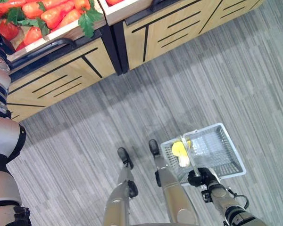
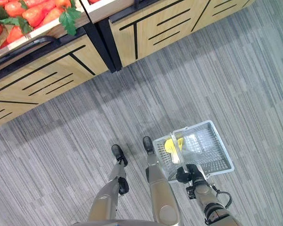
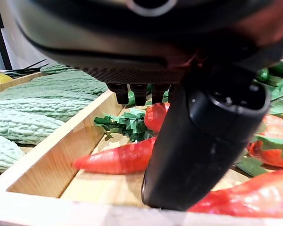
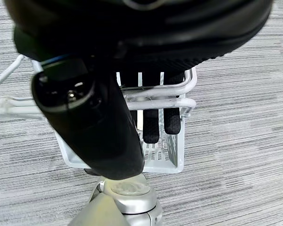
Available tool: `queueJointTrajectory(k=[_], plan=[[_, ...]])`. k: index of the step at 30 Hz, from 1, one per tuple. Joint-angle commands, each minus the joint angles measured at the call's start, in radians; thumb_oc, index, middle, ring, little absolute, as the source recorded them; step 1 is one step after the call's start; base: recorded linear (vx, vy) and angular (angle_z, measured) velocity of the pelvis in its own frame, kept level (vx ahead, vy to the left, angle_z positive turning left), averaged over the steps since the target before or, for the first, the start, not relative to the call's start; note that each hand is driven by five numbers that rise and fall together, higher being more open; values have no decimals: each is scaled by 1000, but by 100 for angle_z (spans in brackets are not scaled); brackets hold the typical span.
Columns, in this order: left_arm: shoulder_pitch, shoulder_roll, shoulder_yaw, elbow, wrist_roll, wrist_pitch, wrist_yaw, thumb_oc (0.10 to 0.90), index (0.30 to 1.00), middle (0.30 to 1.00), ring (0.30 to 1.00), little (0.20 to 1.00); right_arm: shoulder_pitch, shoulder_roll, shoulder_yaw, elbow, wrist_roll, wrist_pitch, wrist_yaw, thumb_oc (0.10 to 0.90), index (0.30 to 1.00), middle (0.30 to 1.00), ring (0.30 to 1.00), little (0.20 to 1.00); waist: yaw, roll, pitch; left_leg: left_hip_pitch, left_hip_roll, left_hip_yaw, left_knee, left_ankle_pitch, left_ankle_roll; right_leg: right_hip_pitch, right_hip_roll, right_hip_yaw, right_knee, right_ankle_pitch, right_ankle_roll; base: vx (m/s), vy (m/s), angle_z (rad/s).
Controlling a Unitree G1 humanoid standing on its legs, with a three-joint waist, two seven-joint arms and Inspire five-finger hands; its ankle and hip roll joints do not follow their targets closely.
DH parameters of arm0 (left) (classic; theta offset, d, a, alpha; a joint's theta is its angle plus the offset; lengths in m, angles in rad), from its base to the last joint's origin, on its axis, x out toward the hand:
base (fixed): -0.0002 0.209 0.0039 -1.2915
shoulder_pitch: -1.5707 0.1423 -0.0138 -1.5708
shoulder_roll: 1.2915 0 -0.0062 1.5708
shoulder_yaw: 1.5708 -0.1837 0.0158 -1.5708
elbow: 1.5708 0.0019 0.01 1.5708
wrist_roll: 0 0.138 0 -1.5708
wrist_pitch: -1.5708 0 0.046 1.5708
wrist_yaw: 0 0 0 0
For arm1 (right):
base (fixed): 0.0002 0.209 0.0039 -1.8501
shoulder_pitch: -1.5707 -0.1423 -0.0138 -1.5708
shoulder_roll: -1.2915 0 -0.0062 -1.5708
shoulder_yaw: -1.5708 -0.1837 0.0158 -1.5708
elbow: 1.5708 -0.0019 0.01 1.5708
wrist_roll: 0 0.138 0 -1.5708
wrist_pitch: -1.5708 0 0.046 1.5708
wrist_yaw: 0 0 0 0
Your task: Get the vegetables into the basket
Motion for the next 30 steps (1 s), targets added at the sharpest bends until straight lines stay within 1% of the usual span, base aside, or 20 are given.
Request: queueJointTrajectory(k=[1, 4, 5, 6, 25, 26, 27, 28, 29, 30], plan=[[-49, 40, -20, 61, -8, 3, 3, 900, 1000, 1000, 1000, 1000, 156, -13, 14, 49, 39, 25, 16, 400, 300, 300, 300, 300, -15, 14, -63, 57, -50, 7, 3, -162, -34, 87, -25, -37, -242, 113, 93, 0, 0, 0], [-48, 39, -24, 52, -9, 0, 1, 900, 1000, 1000, 1000, 1000, 154, -14, 15, 49, 41, 24, 19, 400, 300, 300, 300, 300, -16, 13, -62, 53, -50, 3, 3, -160, -35, 84, -25, -39, -242, 113, 93, 0, 0, 0], [-52, 34, -39, 41, 1, -2, -1, 571, 539, 539, 539, 539, 156, -17, 17, 45, 39, 23, 21, 400, 300, 300, 300, 300, -15, 10, -60, 47, -48, 1, 3, -158, -35, 78, -25, -42, -242, 113, 92, 1, -5, 4], [-47, 29, -42, 35, 3, -4, -4, 400, 300, 300, 300, 300, 154, -18, 14, 44, 41, 24, 21, 400, 300, 300, 300, 300, -15, 9, -59, 44, -48, -2, 3, -157, -35, 76, -25, -44, -242, 112, 91, -1, -4, 5], [-34, 2, -52, 25, 21, -3, -8, 400, 300, 300, 300, 300, 154, -22, 15, 49, 39, 23, 21, 400, 300, 300, 300, 300, -15, -2, -61, 28, -44, -10, 3, -149, -38, 59, -23, -48, -242, 113, 87, 0, 0, 0], [-33, 2, -52, 26, 22, -2, -8, 410, 314, 314, 314, 314, 154, -22, 15, 49, 40, 23, 20, 400, 300, 300, 300, 300, -15, -3, -62, 26, -44, -11, 3, -148, -38, 57, -23, -48, -242, 114, 87, 0, 0, 0], [-33, 0, -52, 27, 25, -1, -6, 575, 544, 544, 544, 544, 154, -22, 17, 49, 41, 22, 20, 400, 300, 300, 300, 300, -15, -4, -61, 23, -43, -11, 3, -147, -38, 54, -23, -50, -242, 114, 87, 0, 0, 0], [-33, 0, -52, 27, 25, -1, -6, 612, 596, 596, 596, 596, 154, -22, 17, 49, 41, 22, 20, 400, 300, 300, 300, 300, -15, -4, -61, 23, -43, -11, 3, -147, -38, 54, -23, -50, -242, 114, 87, 0, 0, 0], [-32, -2, -52, 28, 26, 1, -5, 849, 929, 929, 929, 929, 154, -22, 17, 50, 42, 22, 20, 400, 300, 300, 300, 300, -15, -4, -61, 22, -42, -12, 3, -146, -38, 53, -23, -52, -242, 114, 87, 0, 0, 0], [-31, -1, -53, 29, 29, 1, -5, 900, 1000, 1000, 1000, 1000, 156, -21, 18, 48, 43, 22, 19, 400, 300, 300, 300, 300, -15, -5, -61, 21, -41, -12, 3, -146, -39, 52, -22, -52, -242, 114, 87, 0, 0, 0]])
